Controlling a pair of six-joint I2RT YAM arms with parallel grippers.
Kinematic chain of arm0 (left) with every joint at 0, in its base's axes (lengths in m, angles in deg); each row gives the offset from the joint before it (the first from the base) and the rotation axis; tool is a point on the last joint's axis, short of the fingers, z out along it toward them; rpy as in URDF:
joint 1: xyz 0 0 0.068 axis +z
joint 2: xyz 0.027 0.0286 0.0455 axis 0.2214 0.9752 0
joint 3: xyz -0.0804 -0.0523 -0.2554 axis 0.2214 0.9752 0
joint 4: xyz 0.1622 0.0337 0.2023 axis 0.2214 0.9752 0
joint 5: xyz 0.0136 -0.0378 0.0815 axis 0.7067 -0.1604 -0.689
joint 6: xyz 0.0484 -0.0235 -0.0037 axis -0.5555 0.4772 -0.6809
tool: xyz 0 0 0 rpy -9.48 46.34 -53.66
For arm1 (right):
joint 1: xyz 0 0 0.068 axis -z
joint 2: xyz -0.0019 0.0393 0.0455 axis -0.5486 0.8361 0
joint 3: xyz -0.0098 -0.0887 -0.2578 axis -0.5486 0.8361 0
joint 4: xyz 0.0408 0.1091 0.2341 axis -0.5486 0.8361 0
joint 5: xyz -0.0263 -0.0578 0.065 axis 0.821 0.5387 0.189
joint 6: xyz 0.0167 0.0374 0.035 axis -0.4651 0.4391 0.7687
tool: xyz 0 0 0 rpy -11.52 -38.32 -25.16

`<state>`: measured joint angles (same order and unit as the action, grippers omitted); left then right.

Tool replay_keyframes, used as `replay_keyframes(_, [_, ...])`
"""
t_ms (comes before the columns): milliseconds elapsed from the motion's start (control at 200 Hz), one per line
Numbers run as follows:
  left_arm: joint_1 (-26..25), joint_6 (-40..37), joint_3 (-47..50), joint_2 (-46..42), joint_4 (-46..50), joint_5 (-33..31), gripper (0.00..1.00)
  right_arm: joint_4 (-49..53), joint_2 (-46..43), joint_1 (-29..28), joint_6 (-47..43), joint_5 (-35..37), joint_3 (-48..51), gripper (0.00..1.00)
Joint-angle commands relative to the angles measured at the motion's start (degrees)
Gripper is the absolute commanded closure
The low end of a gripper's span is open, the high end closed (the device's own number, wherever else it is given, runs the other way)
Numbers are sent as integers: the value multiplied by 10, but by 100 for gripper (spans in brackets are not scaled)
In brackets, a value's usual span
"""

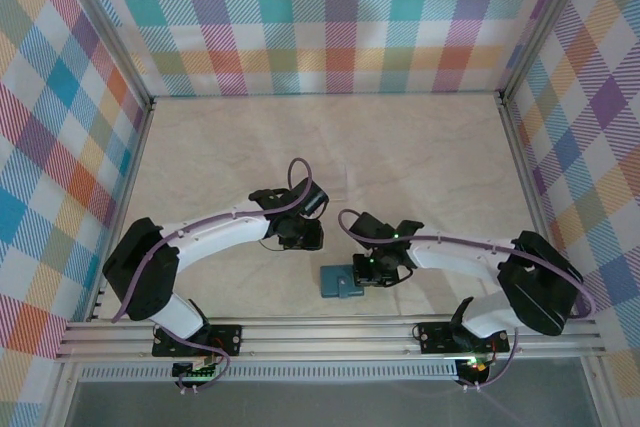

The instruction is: Take the credit cards out of the card holder

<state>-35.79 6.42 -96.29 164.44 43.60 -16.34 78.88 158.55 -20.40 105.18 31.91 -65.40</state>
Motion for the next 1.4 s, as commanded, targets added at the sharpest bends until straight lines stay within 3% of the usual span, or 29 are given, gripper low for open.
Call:
replay_keyframes(0, [-3,-6,4,-20,37,-27,74,12,31,-3,-49,23,-45,88])
replay_keyframes(165, [9,-9,20,-30,36,-21,74,27,89,-3,-121,38,-112,93])
replay_keyframes(425, [81,-16,71,-58,49,-27,74,44,183,-1,-206,70,-235,92])
replay_keyframes(615, [129,-31,110,-62,14,18,74,43,225,4,-231,57,-290,80])
replay_keyframes(800, [176,-43,132,-56,-31,81,76,70,196,8,-142,80,-289,64])
replay_keyframes(935, [209,-62,130,-45,-52,130,77,17,146,5,-19,13,-229,58])
replay_keyframes(1060, [227,-81,110,-19,-40,134,79,-34,112,-10,72,-20,-172,53])
replay_keyframes(1395, [226,-111,79,49,-31,180,84,-150,151,-25,159,-72,-116,42])
